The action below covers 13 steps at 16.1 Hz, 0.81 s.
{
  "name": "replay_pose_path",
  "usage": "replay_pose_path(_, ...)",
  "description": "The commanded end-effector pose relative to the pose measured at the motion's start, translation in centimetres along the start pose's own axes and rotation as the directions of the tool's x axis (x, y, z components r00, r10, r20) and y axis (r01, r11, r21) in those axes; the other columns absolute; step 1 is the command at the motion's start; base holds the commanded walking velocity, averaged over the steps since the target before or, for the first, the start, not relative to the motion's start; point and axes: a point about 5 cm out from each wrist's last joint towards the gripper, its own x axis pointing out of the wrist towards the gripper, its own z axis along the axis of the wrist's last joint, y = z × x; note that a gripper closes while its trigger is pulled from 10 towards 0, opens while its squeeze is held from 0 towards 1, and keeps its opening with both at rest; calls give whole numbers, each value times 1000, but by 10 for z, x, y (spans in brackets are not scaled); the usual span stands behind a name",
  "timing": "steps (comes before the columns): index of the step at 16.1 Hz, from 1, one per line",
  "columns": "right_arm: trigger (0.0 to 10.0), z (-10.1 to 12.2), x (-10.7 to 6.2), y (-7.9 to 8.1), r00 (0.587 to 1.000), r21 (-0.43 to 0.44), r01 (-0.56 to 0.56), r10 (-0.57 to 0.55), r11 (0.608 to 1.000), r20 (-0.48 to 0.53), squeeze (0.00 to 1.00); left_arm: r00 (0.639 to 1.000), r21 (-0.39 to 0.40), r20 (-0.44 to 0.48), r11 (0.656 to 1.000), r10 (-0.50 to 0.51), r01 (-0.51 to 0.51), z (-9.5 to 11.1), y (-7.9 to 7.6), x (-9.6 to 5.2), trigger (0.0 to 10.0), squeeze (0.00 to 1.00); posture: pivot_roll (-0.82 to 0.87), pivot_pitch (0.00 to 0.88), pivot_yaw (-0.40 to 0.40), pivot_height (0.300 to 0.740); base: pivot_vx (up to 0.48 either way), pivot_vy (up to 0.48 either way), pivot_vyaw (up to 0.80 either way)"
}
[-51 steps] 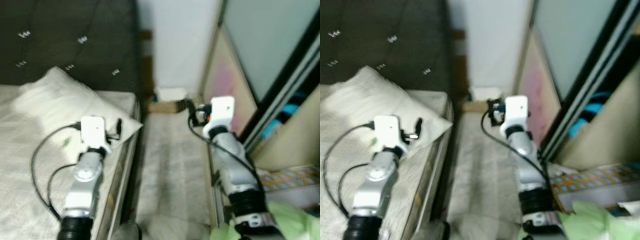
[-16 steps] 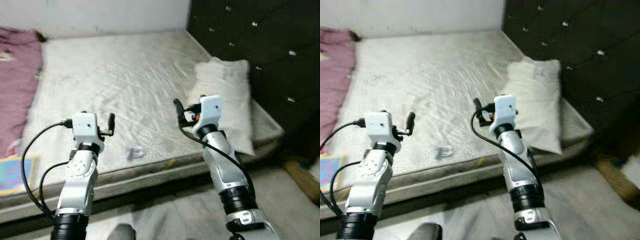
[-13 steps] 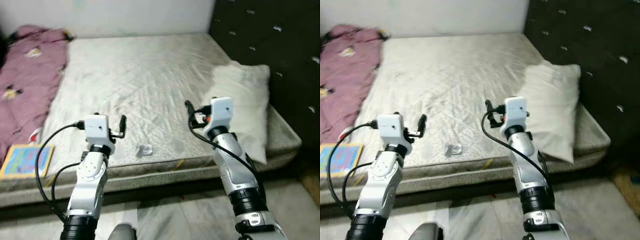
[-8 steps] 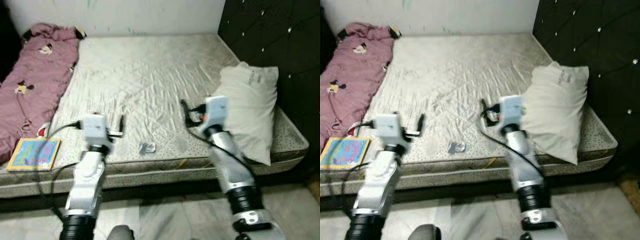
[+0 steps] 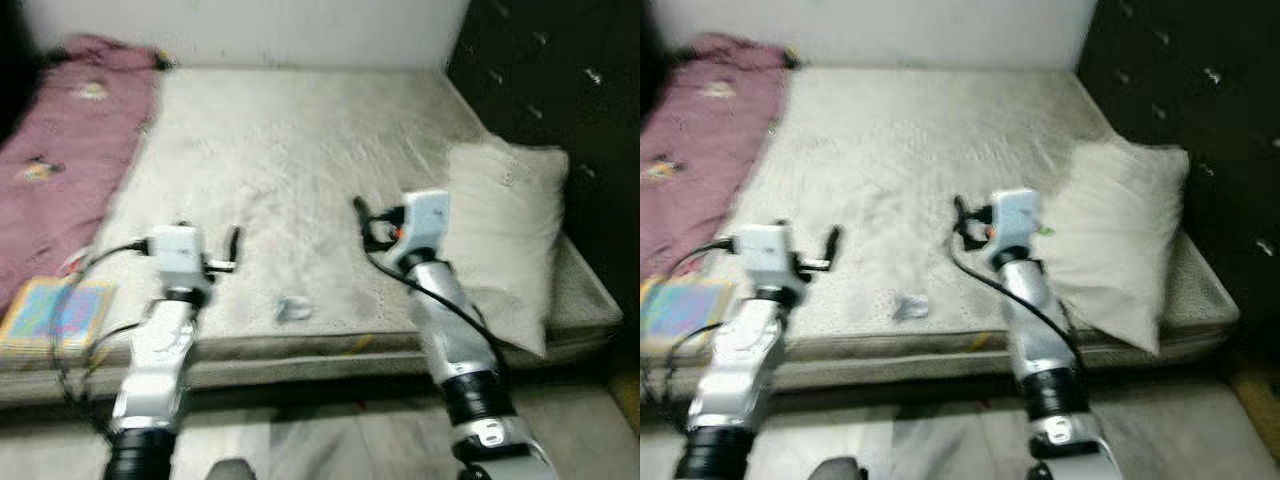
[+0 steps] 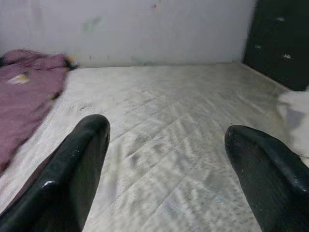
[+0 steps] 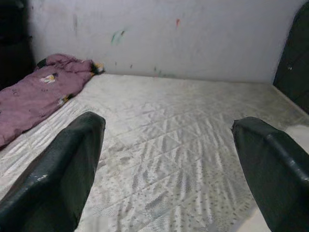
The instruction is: Clean up the room
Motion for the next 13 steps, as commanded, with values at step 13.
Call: replay_pose_path(13,10000,-9,-3,-11,999,-15,29,-29,999,-29,0,999,-63,-34,998,-20,18,-4,-18,1,10000,0,72,0,-51,740,115,0,369)
